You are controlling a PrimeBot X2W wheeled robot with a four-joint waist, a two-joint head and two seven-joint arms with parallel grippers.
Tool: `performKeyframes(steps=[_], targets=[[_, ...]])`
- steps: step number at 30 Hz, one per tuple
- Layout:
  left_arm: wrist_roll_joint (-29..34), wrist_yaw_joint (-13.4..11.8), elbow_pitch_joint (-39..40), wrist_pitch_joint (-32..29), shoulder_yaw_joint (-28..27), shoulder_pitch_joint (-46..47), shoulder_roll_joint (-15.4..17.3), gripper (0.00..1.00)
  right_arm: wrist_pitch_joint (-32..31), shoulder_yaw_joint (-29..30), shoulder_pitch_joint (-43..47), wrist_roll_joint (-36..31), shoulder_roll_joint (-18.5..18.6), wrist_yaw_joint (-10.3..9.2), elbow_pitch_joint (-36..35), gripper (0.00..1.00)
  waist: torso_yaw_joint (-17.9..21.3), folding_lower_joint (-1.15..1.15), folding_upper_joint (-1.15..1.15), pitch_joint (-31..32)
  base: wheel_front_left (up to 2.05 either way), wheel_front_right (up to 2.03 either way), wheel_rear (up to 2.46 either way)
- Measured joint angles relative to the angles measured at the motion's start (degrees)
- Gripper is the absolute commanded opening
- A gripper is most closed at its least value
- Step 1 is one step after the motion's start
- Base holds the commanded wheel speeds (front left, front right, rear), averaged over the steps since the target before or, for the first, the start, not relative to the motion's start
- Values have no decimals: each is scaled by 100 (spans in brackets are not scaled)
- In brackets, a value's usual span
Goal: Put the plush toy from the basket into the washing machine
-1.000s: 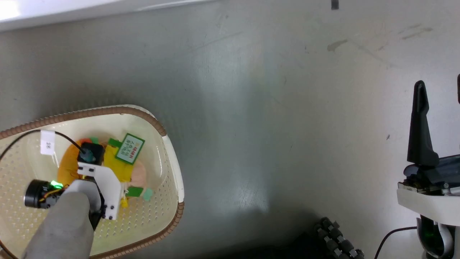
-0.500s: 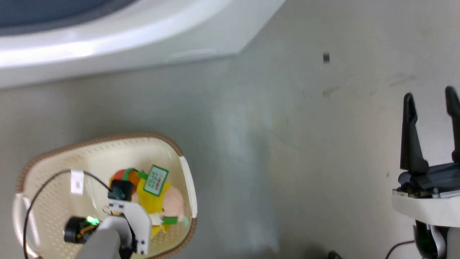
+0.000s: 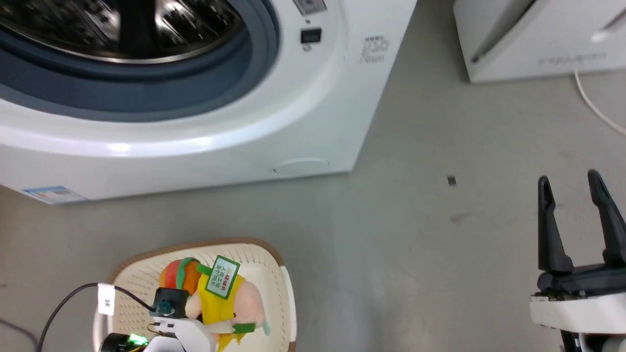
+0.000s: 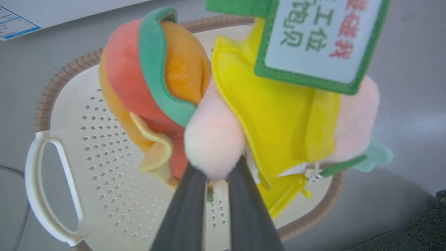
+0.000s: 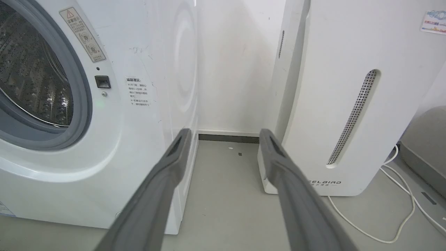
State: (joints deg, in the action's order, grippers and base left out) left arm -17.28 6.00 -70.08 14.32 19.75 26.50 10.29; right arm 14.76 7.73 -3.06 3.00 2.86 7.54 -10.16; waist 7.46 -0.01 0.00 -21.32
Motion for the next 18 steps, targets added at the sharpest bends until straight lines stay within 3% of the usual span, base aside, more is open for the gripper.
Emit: performKeyframes(steps=[11,18], targets=[[19,-325,2624,36,-428,-908,109,0,1,218,282,109,0,0,76,100,-417,-1,0,870,0,0,0],[171,-490,4448,35,-806,-1229,196,0,1,210,322,163,0,0,84,100,-415,0,0,1032,0,0,0]])
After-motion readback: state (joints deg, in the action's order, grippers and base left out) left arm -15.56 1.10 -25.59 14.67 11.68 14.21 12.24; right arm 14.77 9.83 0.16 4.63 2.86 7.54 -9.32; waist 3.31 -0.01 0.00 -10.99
